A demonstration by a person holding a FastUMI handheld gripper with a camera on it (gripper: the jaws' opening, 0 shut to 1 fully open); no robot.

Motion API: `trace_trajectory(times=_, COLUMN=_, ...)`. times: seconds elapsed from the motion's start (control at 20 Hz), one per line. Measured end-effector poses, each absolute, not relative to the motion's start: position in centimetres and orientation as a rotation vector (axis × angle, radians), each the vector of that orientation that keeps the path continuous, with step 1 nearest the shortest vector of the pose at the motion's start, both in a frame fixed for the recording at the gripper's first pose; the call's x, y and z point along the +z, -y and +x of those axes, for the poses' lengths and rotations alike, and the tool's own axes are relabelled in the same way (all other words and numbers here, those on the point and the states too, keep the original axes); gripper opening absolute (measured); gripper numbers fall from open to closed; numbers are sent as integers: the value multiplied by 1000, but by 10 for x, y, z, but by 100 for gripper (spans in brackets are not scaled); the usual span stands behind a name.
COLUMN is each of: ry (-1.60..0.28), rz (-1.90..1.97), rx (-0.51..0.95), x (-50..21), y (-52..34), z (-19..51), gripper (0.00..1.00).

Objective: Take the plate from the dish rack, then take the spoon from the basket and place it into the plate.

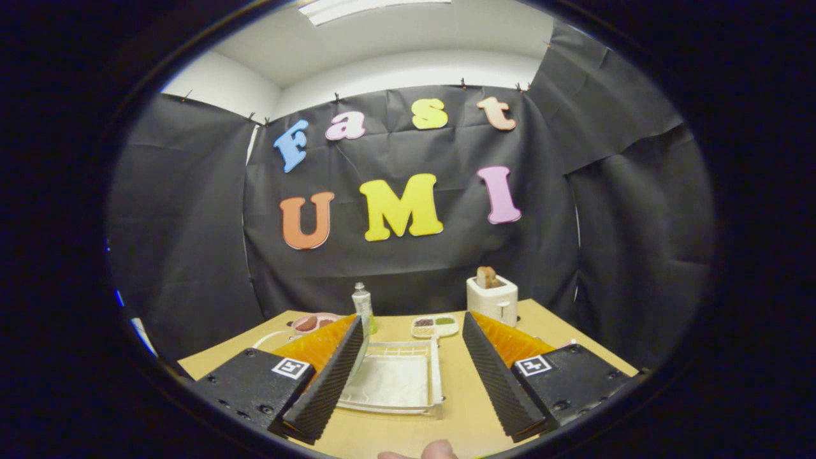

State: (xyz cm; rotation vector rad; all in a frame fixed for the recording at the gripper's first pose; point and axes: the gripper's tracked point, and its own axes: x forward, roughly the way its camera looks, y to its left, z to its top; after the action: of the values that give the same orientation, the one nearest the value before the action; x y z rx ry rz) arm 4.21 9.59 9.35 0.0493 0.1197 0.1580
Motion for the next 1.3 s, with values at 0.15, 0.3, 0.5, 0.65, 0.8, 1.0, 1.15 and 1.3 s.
trace_trajectory(times=0.15, ry=-214, rz=4, rx=218, x=103, y=-134, z=61, gripper=100)
trace_trajectory(times=0.3, ry=-333, rz=-5, rx=267, x=100, y=-171, z=81, gripper=100)
trace_trajectory(times=0.5, ry=-477, rz=-82, rx=269, x=92, y=-197, z=113, gripper=100)
trace_trajectory(times=0.65, ry=-617, rz=-49, rx=270, x=75, y=-208, z=137, gripper=100)
trace_trajectory(times=0.8, ry=-711, rz=-29, rx=222, x=55, y=-208, z=160, gripper=100)
trace_trajectory(times=1.0, ry=-830, rz=-6, rx=181, x=23, y=-210, z=179, gripper=99)
trace_trajectory(times=1.15, ry=-900, rz=38, rx=184, x=1, y=-216, z=191, gripper=91)
trace_trajectory(times=1.3, ry=-946, rz=65, rx=171, x=-12, y=-220, z=198, gripper=84)
